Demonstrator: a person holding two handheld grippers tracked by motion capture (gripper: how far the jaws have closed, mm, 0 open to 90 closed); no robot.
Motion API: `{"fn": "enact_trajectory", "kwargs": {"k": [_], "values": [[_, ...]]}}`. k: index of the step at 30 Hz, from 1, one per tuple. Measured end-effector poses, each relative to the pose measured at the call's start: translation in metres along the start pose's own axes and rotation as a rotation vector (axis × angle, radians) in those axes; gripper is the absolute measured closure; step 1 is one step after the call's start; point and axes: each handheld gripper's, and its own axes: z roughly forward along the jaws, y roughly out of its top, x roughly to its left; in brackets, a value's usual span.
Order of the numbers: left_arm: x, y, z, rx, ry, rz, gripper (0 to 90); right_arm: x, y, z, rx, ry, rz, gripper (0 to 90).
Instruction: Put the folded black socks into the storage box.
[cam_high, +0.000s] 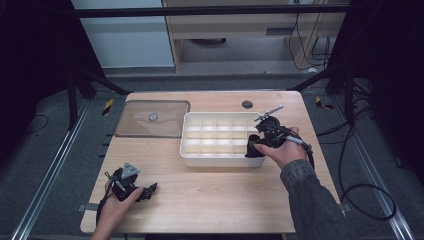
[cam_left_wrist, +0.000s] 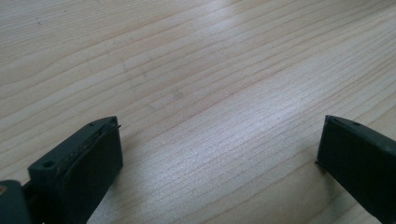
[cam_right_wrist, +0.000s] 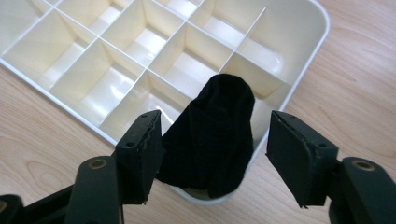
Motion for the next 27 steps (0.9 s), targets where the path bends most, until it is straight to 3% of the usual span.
{"fn": "enact_trajectory", "kwargs": {"k": [9,11,17,22,27], "values": [[0.000,0.000,0.000,-0.003,-0.001,-0.002,0.0,-0.022,0.011,-0.020,-0.006,-0.008,0.024,24.9],[0.000,0.000,0.000,-0.002,0.000,-0.002,0.0,-0.027,0.015,-0.025,0.001,-0.005,0.023,40.7],[0.000,0.000,0.000,-0.003,-0.001,0.000,0.0,-0.035,0.020,-0.034,0.039,0.021,0.020,71.0],[0.000,0.000,0.000,-0.003,0.000,0.000,0.0,-0.035,0.023,-0.032,0.064,0.028,0.023,84.0],[0.000,0.000,0.000,-0.003,0.000,0.000,0.0,-0.036,0.031,-0.031,0.078,0.031,0.042,88.4]]}}
